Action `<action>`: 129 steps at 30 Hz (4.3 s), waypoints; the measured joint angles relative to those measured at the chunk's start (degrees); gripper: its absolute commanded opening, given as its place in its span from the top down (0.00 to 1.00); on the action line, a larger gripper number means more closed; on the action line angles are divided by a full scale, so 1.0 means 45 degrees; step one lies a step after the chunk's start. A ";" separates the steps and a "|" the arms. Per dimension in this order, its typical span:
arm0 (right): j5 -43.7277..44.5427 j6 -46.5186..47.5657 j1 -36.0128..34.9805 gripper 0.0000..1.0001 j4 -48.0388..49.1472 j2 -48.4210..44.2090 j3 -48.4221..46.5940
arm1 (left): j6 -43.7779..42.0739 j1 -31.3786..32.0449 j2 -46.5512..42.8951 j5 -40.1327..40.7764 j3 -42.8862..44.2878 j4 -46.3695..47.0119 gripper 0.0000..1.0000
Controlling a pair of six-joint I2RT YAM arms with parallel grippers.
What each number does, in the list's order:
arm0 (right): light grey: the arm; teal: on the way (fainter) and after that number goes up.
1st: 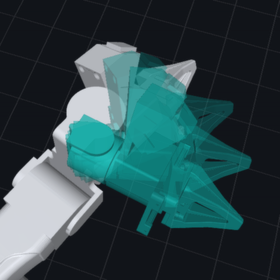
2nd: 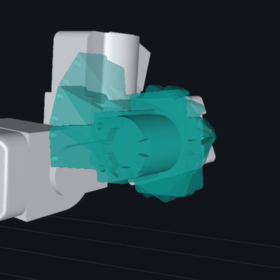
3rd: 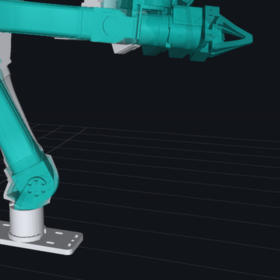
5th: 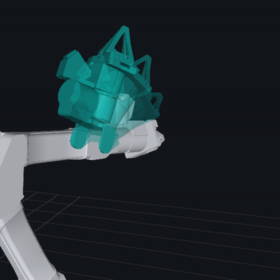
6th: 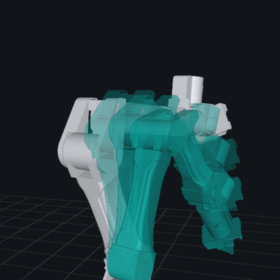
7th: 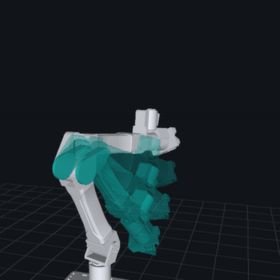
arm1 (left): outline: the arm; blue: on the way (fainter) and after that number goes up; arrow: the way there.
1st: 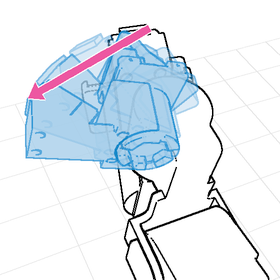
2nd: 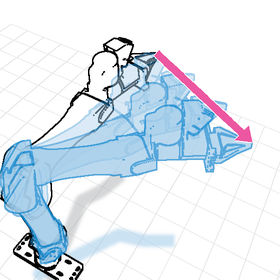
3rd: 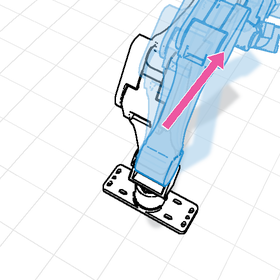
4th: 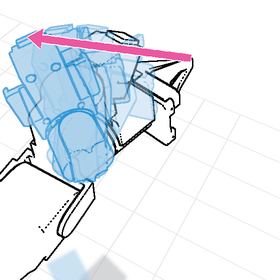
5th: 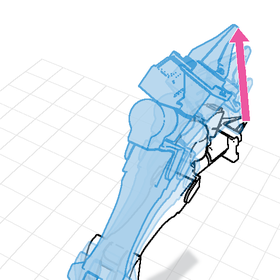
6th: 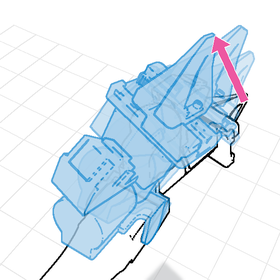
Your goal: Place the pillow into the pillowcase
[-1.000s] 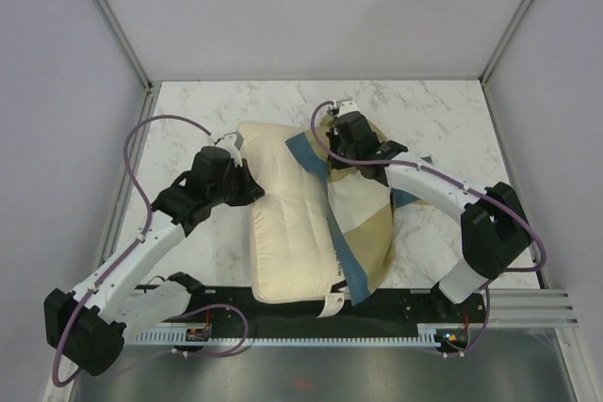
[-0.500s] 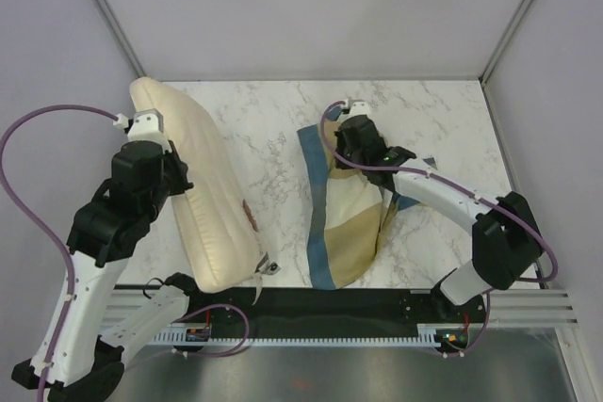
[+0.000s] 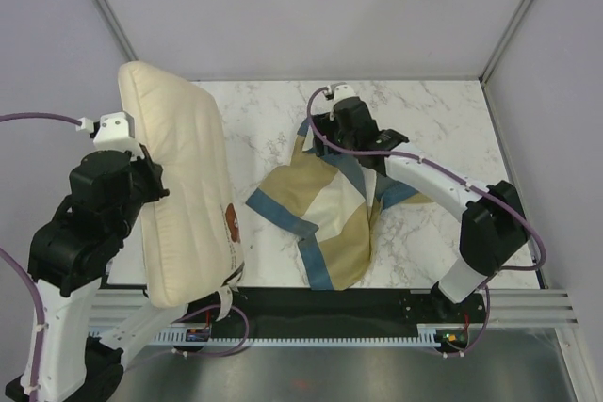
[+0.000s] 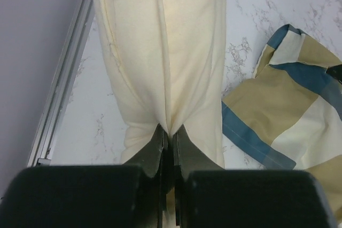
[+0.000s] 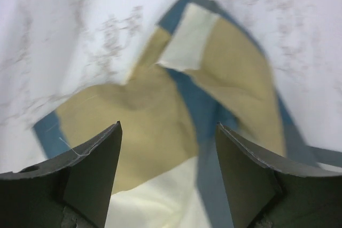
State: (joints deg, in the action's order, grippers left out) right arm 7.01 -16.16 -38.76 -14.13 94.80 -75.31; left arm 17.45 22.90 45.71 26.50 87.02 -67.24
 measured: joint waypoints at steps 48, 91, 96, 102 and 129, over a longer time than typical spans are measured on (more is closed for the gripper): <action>0.2409 -0.1039 0.8131 0.05 -0.2793 0.4541 -0.8082 | -0.0481 0.0000 0.0335 -0.2637 0.0141 -0.0359 0.98; 0.0461 0.0321 0.0262 0.52 -0.0748 0.2744 0.2025 | -0.0481 0.0000 -0.0797 -0.3585 -0.0884 0.0024 0.98; 0.0729 0.0325 -0.0175 1.00 -0.0622 0.2851 0.1894 | -0.0481 0.0000 -0.0801 -0.3585 -0.0884 0.0024 0.98; 0.0296 0.0646 -0.1914 1.00 -0.0588 0.2540 0.2035 | -0.0486 0.0000 -0.0801 -0.3555 -0.0874 0.0015 0.98; 0.0821 -0.1515 0.1962 0.13 -0.1365 -0.6188 0.6241 | -0.0053 -0.0005 0.1603 -0.7456 0.3157 0.0277 0.98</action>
State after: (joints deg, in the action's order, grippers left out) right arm 10.70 -22.98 -29.93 -20.27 66.96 -47.22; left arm 17.21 22.87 52.93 -7.05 101.23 -66.00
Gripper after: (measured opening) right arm 0.882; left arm 0.054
